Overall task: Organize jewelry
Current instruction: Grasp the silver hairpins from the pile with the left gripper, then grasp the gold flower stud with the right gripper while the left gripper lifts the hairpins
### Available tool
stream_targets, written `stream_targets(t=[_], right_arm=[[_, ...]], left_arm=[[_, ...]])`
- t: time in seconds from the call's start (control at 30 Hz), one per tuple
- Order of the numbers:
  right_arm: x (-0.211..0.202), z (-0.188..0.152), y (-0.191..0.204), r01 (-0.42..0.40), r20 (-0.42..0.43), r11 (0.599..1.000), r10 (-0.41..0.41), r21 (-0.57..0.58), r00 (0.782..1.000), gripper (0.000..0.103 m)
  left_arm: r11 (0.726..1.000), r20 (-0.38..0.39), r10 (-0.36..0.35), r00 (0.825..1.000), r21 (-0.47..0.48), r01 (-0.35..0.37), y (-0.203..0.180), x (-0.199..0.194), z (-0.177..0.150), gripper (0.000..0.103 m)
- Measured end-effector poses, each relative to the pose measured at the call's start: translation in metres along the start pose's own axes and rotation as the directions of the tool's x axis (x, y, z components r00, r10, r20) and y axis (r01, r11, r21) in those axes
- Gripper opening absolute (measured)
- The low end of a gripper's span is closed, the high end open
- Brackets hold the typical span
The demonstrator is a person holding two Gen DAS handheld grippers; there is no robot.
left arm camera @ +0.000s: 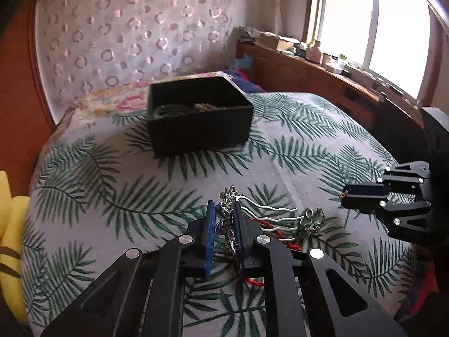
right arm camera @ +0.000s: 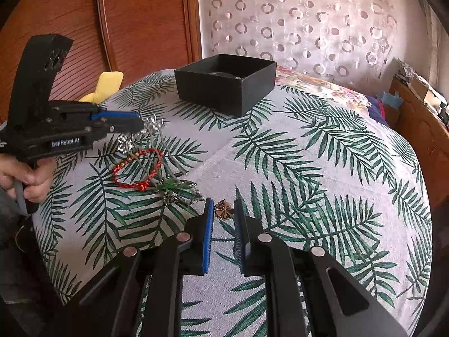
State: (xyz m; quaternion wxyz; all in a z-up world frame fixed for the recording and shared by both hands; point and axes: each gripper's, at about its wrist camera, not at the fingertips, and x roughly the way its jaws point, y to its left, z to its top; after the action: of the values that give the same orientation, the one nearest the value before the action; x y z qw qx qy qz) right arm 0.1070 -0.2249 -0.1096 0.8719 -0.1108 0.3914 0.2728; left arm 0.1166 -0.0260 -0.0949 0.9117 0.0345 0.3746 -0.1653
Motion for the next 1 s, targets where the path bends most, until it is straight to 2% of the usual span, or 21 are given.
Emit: stream_targets(t=[0.13,0.37,0.47,0.7,0.83,1.0], right_arm=[[0.0,0.001,0.002,-0.001,0.0,1.0,0.001,-0.003,1.0,0.016],[0.0,0.007,0.003,-0.001,0.006,1.0,0.001,-0.004,1.0,0.016],[0.0,0.012,0.004,-0.001,0.014,1.0,0.001,-0.004,1.0,0.016],[0.0,0.021,0.006,-0.004,0.019,1.0,0.005,-0.018,1.0,0.016],[0.002,0.033,0.005,-0.011,0.026,1.0,0.012,-0.027,1.0,0.016],[0.005,0.059,-0.001,-0.023,0.061,0.999,0.025,-0.031,0.998,0.016]], left_arm=[[0.999,0.012,0.037,0.999,0.0,-0.037,0.006,-0.001,0.004,0.011],[0.998,0.034,0.057,0.998,-0.016,-0.056,0.012,-0.005,0.008,0.01],[0.998,0.043,0.06,0.997,-0.018,-0.059,0.013,-0.008,0.011,0.002],[0.998,0.061,0.064,0.996,-0.007,-0.064,0.014,-0.011,0.016,0.002],[0.998,0.079,0.058,0.995,-0.018,-0.057,0.018,-0.016,0.02,0.002],[0.998,0.118,0.056,0.991,-0.033,-0.052,0.023,-0.02,0.041,0.002]])
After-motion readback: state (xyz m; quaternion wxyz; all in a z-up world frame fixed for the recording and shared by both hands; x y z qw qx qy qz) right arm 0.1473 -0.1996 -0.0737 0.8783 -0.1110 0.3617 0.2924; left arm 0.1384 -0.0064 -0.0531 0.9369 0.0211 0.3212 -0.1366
